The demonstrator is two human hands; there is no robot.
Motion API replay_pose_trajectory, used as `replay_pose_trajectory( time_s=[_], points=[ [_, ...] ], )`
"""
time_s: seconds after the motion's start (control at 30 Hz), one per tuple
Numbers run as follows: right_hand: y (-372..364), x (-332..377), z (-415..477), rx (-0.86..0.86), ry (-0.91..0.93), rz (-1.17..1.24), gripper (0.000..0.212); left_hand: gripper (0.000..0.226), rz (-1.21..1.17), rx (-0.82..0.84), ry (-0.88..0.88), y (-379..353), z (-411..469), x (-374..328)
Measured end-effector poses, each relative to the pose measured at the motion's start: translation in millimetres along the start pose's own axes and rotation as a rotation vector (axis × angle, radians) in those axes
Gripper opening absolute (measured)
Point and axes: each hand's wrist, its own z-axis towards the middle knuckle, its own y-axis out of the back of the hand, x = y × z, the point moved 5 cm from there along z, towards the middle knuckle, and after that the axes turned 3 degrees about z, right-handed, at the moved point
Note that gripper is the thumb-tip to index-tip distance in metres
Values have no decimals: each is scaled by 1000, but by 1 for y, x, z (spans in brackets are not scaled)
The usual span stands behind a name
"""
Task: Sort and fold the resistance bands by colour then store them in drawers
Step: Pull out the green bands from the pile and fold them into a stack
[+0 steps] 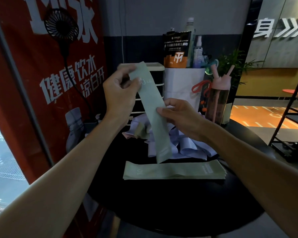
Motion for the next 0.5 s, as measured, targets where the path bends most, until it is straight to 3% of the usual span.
replay_pose_trajectory(
  time_s=[0.07,0.33,0.5],
  points=[
    [3,0,-8,11,-25,34,6,30,-5,-25,45,3,-1,5],
    [22,-11,-51,121,-132,146,46,29,-13,-78,131,14,-18,23],
    [47,-27,-78,148,-267,79,48,30,-28,-185,168,29,-29,35]
  ],
)
